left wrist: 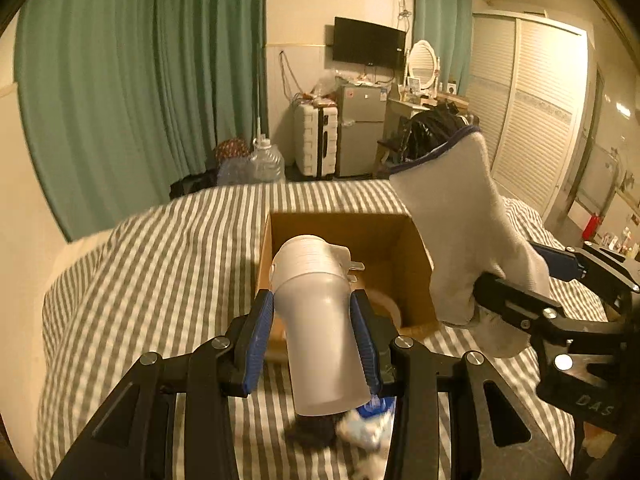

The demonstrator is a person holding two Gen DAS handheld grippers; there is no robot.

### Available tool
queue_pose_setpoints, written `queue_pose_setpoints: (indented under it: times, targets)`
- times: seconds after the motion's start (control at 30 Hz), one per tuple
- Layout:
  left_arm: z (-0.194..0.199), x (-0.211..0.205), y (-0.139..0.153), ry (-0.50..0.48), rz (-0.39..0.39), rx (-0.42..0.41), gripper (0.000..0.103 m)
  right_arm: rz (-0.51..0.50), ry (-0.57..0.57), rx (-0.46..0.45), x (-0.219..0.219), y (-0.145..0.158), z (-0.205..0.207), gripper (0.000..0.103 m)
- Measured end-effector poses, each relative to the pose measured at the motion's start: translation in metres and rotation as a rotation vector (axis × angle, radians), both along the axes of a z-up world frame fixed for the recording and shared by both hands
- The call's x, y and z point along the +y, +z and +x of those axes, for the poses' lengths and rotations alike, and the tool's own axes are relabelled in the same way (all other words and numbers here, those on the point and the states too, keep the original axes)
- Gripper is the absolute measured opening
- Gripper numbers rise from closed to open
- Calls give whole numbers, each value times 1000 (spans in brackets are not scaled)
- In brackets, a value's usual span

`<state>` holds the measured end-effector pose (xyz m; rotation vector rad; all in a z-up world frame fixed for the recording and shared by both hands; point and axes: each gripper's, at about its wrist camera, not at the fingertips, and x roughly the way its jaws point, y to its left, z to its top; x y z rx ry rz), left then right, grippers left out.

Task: Organize objects
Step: 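Carry the glove and bottle over the box and release both inside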

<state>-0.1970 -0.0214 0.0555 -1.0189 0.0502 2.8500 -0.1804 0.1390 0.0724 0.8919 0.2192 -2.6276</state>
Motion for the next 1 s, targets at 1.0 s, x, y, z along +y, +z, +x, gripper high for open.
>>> queue_pose_setpoints:
  times: [1.0]
  targets:
    - [-159,25,-122,-159,-66,-176,40,-53,-89,-180,7,-110,-172,52]
